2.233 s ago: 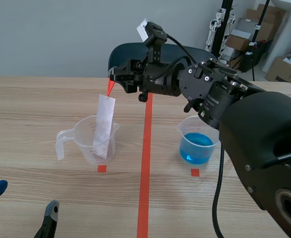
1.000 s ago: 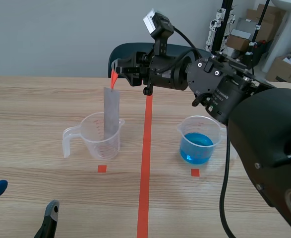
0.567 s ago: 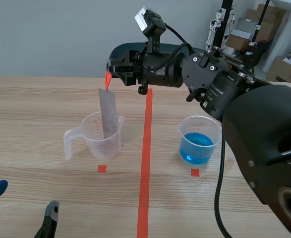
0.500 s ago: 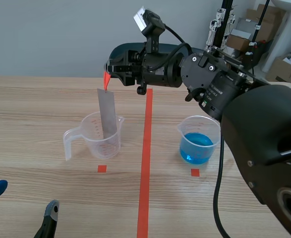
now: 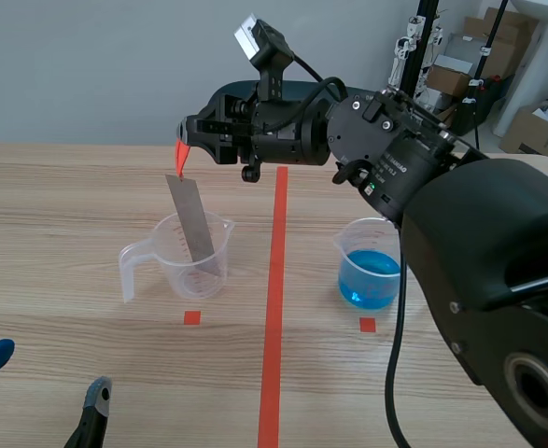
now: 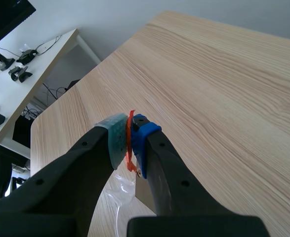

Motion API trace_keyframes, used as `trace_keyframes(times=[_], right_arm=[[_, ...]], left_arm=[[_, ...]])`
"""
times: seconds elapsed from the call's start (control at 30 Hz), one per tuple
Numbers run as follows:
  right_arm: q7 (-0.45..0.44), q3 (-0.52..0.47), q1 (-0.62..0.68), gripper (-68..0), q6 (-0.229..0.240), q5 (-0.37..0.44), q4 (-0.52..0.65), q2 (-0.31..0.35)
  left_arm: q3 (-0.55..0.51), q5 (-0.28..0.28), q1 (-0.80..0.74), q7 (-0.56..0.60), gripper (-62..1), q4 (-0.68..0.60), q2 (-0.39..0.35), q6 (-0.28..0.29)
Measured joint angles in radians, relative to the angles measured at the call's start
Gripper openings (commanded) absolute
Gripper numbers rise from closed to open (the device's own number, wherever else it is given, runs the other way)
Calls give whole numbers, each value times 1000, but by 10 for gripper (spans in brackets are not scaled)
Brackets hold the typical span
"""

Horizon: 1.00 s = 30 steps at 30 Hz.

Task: Do the redox reaction experiment. lift the metal plate out of the left beaker

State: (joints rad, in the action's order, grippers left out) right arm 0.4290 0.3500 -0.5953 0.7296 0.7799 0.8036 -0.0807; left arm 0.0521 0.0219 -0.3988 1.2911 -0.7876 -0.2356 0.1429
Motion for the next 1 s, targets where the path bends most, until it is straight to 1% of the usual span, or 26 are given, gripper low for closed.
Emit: trace_keyframes(times=[0.13,0.53,0.63,0.73,0.83,1.0], right_arm=[[43,0,0,-671,0,41,0,0],[85,0,0,-671,0,52,2,-8],[102,0,0,-671,0,50,26,-8],[108,0,0,-671,0,29,63,-7],[108,0,0,-671,0,-39,103,-7],[98,0,0,-671,0,-124,139,-7]], left_arm=[[0,0,0,-3,14,0,0,0],[0,0,0,-29,14,0,0,0],[0,0,0,-29,14,0,0,0],[0,0,0,-29,14,0,0,0],[0,0,0,-29,14,0,0,0],[0,0,0,-28,14,0,0,0]])
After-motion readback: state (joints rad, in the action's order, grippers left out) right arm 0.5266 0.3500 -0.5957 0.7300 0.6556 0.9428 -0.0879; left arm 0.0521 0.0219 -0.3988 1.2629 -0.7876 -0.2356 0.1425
